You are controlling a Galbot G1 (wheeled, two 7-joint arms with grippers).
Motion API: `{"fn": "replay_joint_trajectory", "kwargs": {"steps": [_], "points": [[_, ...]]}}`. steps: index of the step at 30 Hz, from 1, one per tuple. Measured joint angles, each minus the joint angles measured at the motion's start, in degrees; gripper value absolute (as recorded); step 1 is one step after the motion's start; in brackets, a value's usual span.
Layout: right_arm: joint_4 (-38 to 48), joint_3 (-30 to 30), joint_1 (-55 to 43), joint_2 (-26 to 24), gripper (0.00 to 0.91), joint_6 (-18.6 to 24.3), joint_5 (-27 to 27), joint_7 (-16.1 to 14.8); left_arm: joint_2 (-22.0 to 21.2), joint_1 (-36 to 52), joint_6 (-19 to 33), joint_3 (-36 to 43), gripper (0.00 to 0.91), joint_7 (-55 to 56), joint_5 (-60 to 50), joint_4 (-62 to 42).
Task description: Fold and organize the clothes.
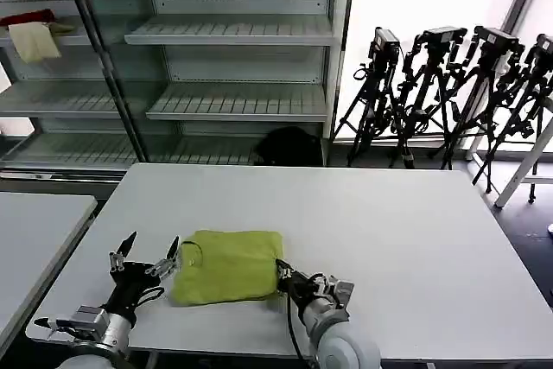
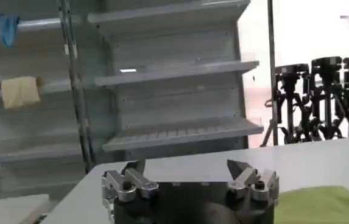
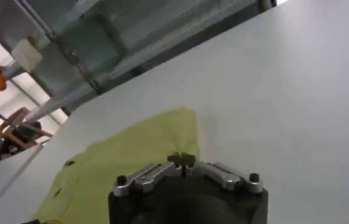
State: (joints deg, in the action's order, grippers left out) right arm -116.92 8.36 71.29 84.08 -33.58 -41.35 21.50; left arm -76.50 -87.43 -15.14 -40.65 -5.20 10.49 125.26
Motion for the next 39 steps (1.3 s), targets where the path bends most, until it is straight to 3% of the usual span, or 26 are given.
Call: {"fn": "replay_joint_trajectory", "kwargs": {"steps": [13,14,15,16,28,29,30,32,39], "points": [[-3.77,6.79,3.58,-5.14,0.000,-0.01,-2.89,-1.37,-0.08,0.57,0.02,1.18,0.907,-0.17,-0.24,-0.62],[-3.97,7.26,3.96,-5.43,0.292,-0.01,-2.89,-1.56,-0.08,0.56,0.02,1.21,0.907,-0.18,-0.27,-0.66],[-4.18,7.54,4.33,-5.59,0.746,0.01,-2.87,-1.78,-0.09,0.54,0.02,1.24,0.907,-0.19,-0.33,-0.71],[-4.32,7.74,4.75,-5.70,0.907,0.01,-2.84,-2.09,-0.09,0.53,0.02,1.27,0.907,-0.19,-0.37,-0.77],[-3.45,7.75,5.24,-4.80,0.907,0.06,-1.96,-6.40,-0.03,-0.13,0.05,0.86,0.907,-0.20,-0.34,-0.65],[-3.20,7.51,5.14,-4.55,0.746,0.05,-1.74,-6.70,-0.06,-0.23,0.08,0.85,0.907,-0.20,-0.34,-0.65],[-2.97,7.28,5.05,-4.36,0.383,0.04,-1.56,-6.93,-0.09,-0.32,0.12,0.85,0.907,-0.20,-0.33,-0.65],[-2.31,6.75,4.78,-3.91,0.000,0.03,-0.90,-7.16,-0.11,-0.45,0.19,0.85,0.907,-0.20,-0.27,-0.62],[-0.74,4.77,4.76,-2.89,0.000,0.12,0.72,-8.39,-0.18,-0.60,0.23,0.77,0.907,-0.16,-0.04,-0.51]]}}
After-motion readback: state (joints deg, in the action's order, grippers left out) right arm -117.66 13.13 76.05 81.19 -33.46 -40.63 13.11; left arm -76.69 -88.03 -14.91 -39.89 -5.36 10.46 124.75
